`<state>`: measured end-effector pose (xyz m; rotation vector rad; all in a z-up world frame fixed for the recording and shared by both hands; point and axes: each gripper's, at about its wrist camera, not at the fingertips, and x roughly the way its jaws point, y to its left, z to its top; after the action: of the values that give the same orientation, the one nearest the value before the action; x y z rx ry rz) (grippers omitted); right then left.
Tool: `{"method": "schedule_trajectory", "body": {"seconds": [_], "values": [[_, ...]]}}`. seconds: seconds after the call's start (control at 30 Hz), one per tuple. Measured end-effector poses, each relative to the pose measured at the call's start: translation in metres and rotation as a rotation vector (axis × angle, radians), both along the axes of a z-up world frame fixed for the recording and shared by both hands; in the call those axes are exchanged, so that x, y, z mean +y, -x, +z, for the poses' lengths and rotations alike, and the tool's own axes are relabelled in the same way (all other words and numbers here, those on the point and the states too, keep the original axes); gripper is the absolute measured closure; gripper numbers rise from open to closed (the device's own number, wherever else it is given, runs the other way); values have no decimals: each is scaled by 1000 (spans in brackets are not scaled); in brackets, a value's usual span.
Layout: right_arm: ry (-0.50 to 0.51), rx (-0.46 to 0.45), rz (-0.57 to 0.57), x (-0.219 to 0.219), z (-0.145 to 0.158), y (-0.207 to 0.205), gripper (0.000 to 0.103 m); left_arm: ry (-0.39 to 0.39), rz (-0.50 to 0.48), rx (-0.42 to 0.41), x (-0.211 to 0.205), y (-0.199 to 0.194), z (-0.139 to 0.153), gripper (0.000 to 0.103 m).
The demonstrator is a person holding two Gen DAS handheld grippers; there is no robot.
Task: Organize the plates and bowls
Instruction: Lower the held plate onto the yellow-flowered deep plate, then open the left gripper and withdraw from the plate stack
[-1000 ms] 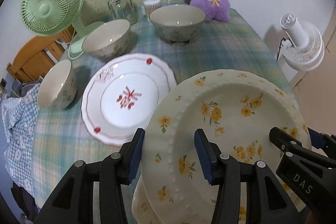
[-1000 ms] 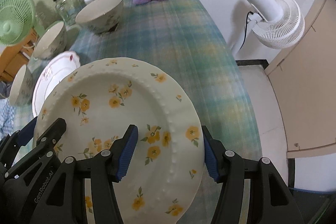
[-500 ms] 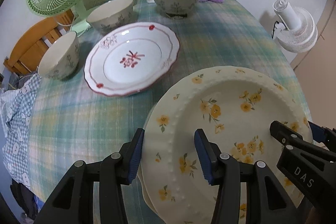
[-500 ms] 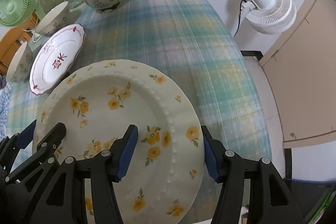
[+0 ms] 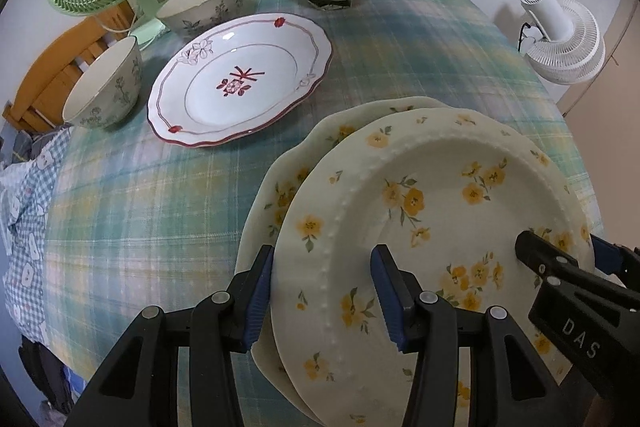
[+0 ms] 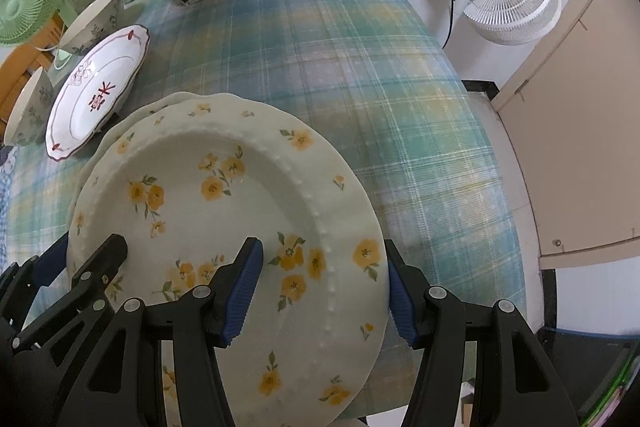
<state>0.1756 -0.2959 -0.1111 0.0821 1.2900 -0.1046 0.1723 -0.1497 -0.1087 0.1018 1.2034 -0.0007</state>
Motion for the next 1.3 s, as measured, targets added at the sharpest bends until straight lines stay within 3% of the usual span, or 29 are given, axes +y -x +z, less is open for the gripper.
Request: {"method": "schedule_trajectory", "body": {"seconds": [0.47,0.53,0.6,0.73,1.0,1.1,1.23,1.3], "values": [[-35,4,4,-4,0,0,42,-64,4,-12,-9,-4,-3,41],[-27,-17,22,0,4,0,43,-116,-10,-36,-15,-2,0,42],[5,-17,43,5,4,-3,45,-115,-22,-46,-17,-2,4,42],[-30,14,10,-1,-3,-7,46,-107,-16,-43,-14,-5,5,39],[-35,2,18,9,-6,-10,39,-87,15,-39,-5,-5,9,36],[-27,3,32,14,-9,-11,31,-82,33,-43,4,-5,11,34],[-33,15,34,12,-5,-12,31,-44,43,-52,16,-3,20,27],[-12,-23,37,14,8,-8,29,-31,38,-64,20,-1,26,24]]}}
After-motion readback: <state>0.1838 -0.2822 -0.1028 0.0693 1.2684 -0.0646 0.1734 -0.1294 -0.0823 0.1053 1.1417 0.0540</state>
